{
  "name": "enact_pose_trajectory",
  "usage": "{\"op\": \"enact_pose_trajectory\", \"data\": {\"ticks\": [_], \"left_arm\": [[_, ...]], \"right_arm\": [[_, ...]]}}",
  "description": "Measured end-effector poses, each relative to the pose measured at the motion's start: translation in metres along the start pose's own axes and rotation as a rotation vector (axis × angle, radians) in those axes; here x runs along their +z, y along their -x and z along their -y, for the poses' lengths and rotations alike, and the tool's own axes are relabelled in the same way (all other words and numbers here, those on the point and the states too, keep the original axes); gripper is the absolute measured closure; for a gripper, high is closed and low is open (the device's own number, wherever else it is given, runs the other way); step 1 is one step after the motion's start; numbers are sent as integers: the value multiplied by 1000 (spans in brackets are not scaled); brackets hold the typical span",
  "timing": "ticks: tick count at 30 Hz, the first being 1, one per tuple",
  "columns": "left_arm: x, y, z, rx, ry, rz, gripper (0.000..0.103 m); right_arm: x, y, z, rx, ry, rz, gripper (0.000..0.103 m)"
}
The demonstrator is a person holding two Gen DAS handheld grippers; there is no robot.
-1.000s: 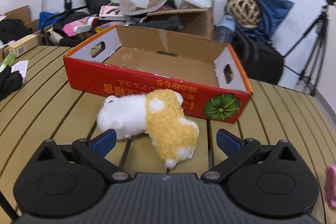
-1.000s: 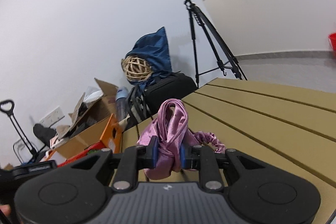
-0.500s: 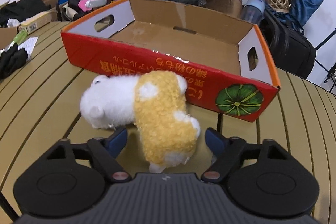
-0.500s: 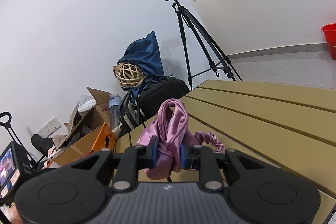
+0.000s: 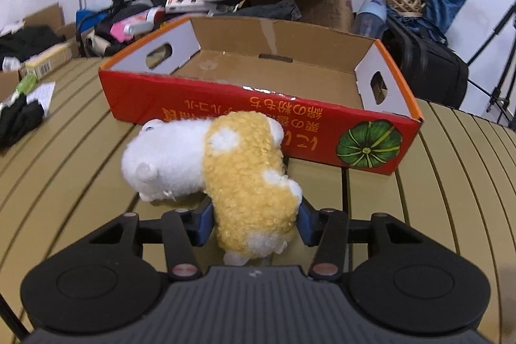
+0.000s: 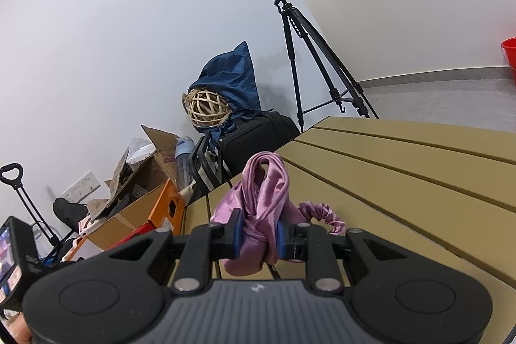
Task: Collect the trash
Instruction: 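Close the left gripper on the white-and-yellow plush toy, then carry the plush and pink scrunchie with both tools down toward the bin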
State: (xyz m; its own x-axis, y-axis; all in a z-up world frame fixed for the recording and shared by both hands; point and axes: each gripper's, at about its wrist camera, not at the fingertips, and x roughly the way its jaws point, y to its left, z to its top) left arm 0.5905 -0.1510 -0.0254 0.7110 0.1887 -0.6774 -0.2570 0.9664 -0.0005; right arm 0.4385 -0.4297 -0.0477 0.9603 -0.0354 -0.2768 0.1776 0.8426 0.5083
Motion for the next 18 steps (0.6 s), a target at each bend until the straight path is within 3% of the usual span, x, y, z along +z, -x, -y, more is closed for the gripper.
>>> {"op": "enact_pose_trajectory", "data": {"ticks": [18], "left_arm": [[-35,98,-45,-53,-111,138,52]], "right_arm": [[-8,47,-33,64,79,19,84]]}}
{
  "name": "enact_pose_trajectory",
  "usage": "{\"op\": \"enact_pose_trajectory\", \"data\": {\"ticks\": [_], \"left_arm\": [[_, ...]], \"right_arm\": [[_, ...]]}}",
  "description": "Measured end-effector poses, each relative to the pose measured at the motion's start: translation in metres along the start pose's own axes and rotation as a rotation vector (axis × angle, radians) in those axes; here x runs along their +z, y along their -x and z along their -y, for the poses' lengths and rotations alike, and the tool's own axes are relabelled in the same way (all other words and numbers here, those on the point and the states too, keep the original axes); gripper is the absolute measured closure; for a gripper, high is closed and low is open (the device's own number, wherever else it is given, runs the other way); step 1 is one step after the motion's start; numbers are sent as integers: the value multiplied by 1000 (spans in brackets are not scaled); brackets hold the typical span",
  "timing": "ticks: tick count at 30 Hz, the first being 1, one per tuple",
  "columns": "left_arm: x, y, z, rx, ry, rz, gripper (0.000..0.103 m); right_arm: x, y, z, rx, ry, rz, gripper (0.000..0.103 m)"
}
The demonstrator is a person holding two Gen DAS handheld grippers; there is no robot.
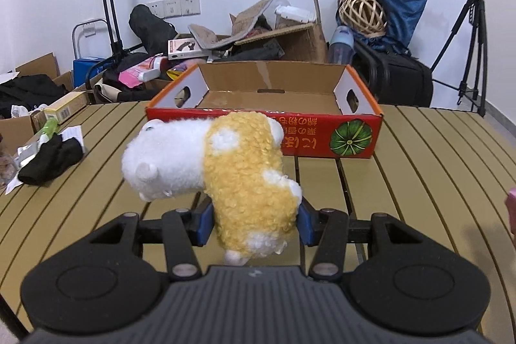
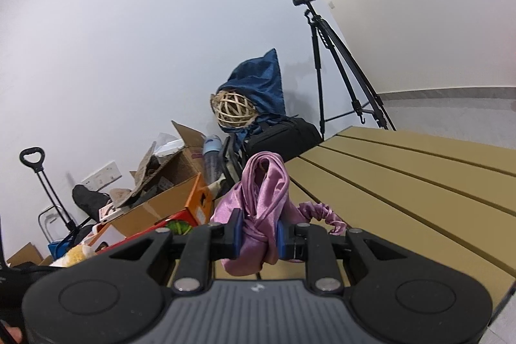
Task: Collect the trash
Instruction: 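Carry the plush and pink scrunchie with both tools down toward the bin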
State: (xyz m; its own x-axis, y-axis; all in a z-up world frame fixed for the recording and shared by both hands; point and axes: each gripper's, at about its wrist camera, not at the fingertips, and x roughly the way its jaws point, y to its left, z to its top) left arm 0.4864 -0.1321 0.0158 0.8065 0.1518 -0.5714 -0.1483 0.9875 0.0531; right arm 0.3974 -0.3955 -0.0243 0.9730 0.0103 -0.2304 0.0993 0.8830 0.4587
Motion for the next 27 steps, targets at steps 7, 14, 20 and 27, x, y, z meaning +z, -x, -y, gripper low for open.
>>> {"op": "enact_pose_trajectory", "data": {"ticks": [7,14,20,27], "left_arm": [[-19,49,-26,-18,4,22,52],[-44,95,-50,-32,1,42,52],[-70,131,-67,-42,-8,65,52],[-104,162,-88,-56,-11,73,52]], "right_arm": [[-7,38,-22,26,69,26,84],[-25,74,-38,47,123,17,84],[-48,105,-50,66,171,-18,84],[-76,136,-64,91,221,-72,83]]}}
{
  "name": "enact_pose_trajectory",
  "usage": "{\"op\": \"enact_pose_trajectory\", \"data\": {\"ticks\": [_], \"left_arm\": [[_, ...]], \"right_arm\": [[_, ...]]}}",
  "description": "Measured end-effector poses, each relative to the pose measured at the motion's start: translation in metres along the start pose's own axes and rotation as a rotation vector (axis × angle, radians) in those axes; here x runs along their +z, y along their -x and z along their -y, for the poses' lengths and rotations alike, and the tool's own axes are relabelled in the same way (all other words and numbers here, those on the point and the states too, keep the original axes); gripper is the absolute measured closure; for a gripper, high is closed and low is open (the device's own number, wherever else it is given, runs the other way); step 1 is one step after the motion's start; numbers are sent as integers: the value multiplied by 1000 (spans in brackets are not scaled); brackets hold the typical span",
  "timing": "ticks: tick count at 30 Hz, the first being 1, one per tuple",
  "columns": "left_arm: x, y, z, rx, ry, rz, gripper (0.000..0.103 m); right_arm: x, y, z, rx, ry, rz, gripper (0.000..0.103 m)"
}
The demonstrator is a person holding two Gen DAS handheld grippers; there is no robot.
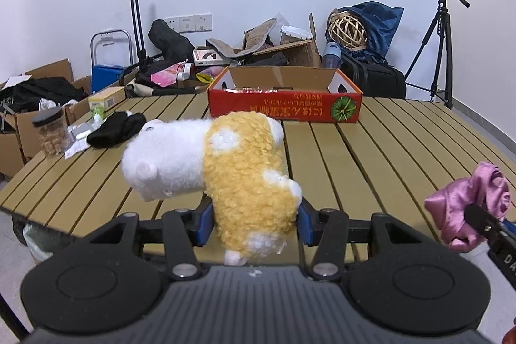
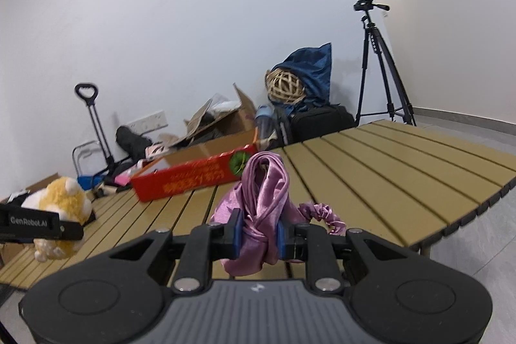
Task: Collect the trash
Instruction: 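Carry the plush and pink scrunchie with both tools down toward the bin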
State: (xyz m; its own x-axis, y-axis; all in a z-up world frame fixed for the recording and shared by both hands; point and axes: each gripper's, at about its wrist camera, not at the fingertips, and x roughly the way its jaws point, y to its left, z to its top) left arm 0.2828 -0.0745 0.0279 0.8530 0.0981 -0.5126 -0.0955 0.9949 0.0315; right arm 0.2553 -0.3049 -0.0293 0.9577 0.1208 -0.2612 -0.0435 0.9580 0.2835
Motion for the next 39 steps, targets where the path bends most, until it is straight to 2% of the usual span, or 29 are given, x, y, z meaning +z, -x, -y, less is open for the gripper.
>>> {"op": "enact_pose_trajectory", "data": {"ticks": [12,20,29,39], "left_arm": [[-53,50,-37,-63,43,-7,52],[-94,72,-54,-102,34,-33,52],[-140,76,-67,-99,19,-97,52],[-180,60,-93,-76,59,-194,52]], "right_arm": [[-40,45,-28,44,106,-79,83],[-70,66,-41,76,169,-160,83],[-111,67,-57,114,210,-303,83],[-151,56,-75,138,270,-432,83]]}}
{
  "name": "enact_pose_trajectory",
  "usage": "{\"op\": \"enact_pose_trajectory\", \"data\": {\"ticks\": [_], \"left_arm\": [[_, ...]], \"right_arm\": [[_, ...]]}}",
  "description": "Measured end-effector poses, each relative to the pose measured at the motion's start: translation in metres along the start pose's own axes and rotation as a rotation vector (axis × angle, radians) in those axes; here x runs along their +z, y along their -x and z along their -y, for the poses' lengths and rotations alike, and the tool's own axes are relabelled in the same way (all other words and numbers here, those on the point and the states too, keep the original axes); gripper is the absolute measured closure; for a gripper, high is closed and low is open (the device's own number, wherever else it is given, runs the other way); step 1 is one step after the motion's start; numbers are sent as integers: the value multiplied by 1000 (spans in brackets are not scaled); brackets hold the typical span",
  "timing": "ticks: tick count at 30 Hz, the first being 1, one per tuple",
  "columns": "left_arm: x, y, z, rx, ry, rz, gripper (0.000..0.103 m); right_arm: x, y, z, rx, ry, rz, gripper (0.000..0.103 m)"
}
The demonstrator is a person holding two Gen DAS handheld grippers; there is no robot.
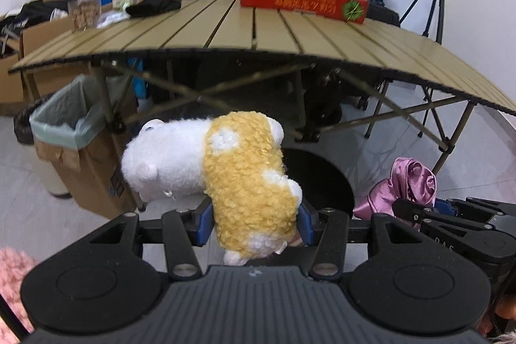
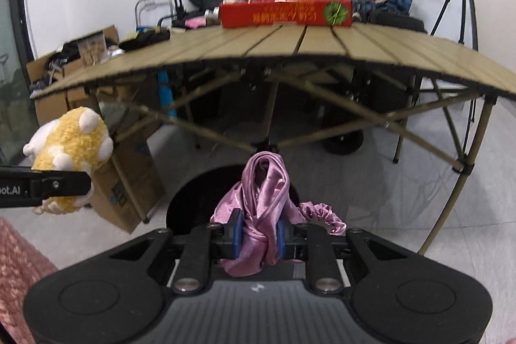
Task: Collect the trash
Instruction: 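Carry the plush and pink scrunchie with both tools down toward the bin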
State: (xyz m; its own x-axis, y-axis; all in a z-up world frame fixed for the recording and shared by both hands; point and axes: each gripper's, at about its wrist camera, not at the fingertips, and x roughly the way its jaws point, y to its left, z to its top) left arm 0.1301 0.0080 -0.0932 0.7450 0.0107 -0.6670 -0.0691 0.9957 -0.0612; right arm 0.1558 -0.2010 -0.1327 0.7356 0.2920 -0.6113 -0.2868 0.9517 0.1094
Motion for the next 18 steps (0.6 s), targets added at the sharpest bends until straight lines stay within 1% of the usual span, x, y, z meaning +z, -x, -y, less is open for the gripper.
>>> {"op": "enact_pose_trajectory", "data": {"ticks": [10,18], "left_arm": [[-7,-20,-18,6,32,-33,52],[0,-30,-24,27,37,-26,52]], "right_arm": [[-9,-30,-9,2,21,-81,83],[4,-56,-19,22,69,-89,83]]}}
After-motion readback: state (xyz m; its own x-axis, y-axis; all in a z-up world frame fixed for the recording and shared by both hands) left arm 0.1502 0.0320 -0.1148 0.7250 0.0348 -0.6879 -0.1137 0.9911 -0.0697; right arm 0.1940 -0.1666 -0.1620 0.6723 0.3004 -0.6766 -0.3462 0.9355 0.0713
